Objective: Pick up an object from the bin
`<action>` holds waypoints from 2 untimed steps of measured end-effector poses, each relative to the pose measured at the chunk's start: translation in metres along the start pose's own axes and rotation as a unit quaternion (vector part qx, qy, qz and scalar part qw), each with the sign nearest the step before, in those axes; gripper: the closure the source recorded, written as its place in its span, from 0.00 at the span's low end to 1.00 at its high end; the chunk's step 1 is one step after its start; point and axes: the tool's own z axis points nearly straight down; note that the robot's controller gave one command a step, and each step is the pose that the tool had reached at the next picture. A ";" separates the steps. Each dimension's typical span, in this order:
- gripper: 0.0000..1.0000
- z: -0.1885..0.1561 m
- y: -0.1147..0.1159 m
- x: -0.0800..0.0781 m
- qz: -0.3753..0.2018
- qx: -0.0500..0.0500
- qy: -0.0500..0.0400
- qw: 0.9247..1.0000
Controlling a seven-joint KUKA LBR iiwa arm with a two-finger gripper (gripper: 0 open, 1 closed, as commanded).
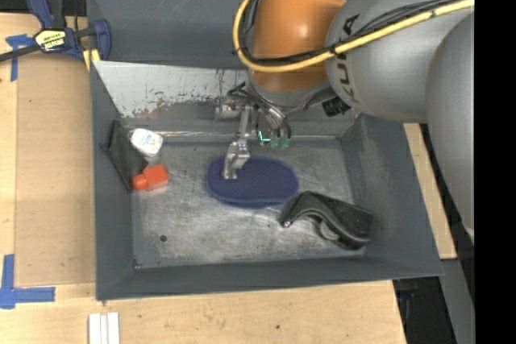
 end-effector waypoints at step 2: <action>1.00 0.093 -0.023 0.032 -0.012 -0.002 -0.012 1.000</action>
Offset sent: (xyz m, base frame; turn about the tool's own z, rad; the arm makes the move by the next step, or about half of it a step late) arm -0.0381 -0.0239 -0.0993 -0.0249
